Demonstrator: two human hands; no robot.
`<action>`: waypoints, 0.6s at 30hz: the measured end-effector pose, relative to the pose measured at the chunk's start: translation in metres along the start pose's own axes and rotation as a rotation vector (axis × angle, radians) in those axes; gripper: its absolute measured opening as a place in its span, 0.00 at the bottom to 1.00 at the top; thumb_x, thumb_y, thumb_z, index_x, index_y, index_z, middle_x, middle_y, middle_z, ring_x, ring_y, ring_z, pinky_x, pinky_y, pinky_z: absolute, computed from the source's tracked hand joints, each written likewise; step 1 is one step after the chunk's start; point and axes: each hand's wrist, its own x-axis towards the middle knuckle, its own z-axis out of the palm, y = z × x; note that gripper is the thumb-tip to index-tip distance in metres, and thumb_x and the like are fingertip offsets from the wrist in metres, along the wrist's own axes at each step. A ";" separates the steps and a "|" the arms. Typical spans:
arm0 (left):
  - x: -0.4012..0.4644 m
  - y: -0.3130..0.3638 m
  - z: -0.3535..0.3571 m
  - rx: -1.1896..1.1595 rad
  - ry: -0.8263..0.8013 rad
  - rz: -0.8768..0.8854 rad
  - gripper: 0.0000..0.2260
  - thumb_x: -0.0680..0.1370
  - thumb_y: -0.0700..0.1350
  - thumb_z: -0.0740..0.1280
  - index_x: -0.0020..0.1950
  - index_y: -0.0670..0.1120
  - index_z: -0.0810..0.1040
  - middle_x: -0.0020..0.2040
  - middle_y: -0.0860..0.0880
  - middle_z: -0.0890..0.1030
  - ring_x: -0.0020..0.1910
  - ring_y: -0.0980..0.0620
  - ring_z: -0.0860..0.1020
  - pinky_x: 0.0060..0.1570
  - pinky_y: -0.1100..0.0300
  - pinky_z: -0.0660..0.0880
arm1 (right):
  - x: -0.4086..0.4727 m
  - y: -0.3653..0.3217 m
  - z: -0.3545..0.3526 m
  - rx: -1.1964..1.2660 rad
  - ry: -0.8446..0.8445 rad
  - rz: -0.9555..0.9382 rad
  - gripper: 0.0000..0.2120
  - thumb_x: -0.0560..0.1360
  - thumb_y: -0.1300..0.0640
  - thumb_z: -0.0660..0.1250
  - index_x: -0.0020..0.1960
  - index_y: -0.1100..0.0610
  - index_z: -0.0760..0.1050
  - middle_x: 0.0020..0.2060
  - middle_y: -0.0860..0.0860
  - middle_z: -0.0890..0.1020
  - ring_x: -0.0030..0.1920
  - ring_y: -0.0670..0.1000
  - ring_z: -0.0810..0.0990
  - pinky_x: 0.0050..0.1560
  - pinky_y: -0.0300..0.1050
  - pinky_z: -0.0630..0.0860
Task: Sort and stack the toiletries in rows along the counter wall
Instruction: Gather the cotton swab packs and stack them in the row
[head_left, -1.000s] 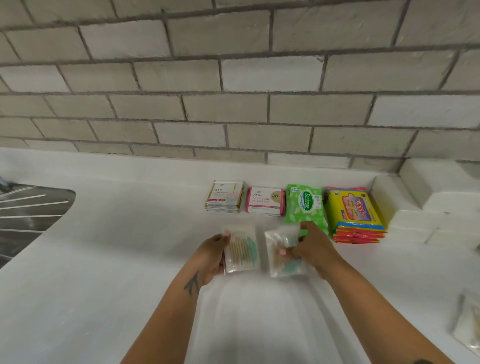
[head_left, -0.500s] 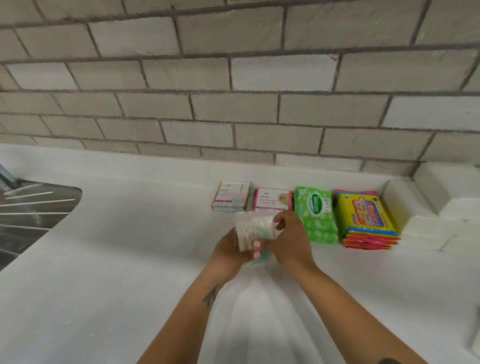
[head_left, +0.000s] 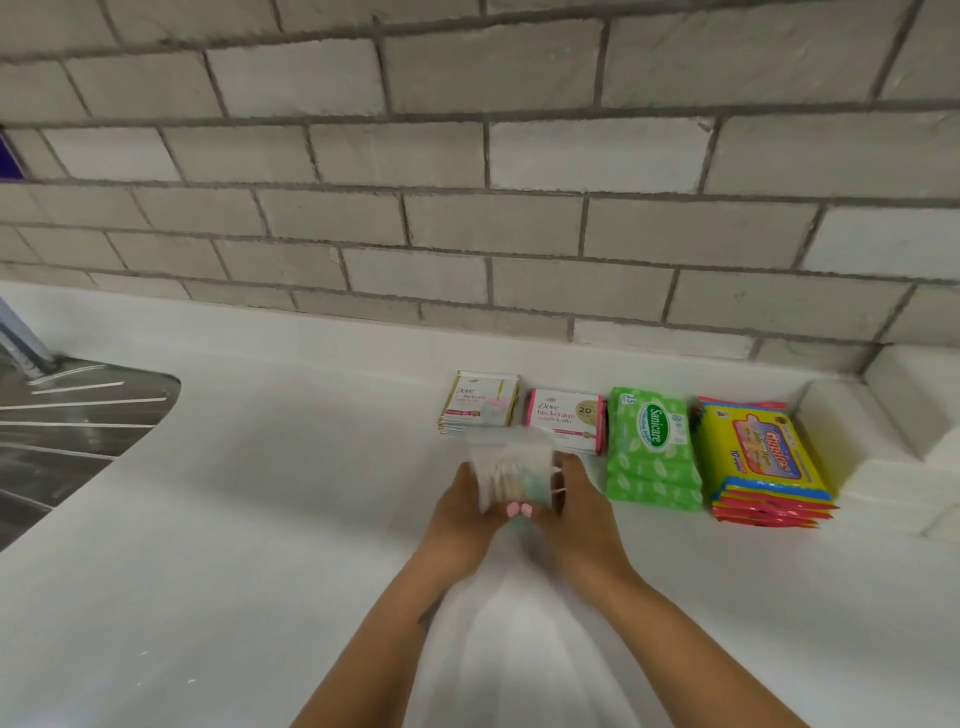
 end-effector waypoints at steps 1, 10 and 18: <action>0.006 -0.001 -0.010 0.011 0.013 -0.030 0.27 0.65 0.53 0.75 0.60 0.45 0.73 0.54 0.50 0.81 0.54 0.52 0.79 0.55 0.57 0.76 | 0.003 -0.004 0.004 0.043 0.009 -0.006 0.24 0.69 0.61 0.72 0.60 0.47 0.67 0.46 0.46 0.78 0.44 0.47 0.79 0.45 0.39 0.74; 0.071 0.004 -0.113 0.283 0.029 -0.323 0.28 0.73 0.40 0.72 0.65 0.32 0.61 0.54 0.43 0.70 0.51 0.50 0.71 0.33 0.67 0.69 | 0.034 -0.019 0.069 -0.687 0.055 -0.543 0.18 0.59 0.57 0.72 0.48 0.48 0.77 0.46 0.45 0.79 0.47 0.51 0.77 0.45 0.44 0.68; 0.123 -0.003 -0.130 0.541 0.026 -0.476 0.33 0.75 0.43 0.70 0.72 0.36 0.54 0.66 0.36 0.70 0.64 0.39 0.72 0.60 0.52 0.71 | 0.078 -0.033 0.120 -1.007 0.012 -0.653 0.17 0.50 0.54 0.76 0.39 0.51 0.81 0.34 0.47 0.80 0.42 0.53 0.79 0.50 0.50 0.62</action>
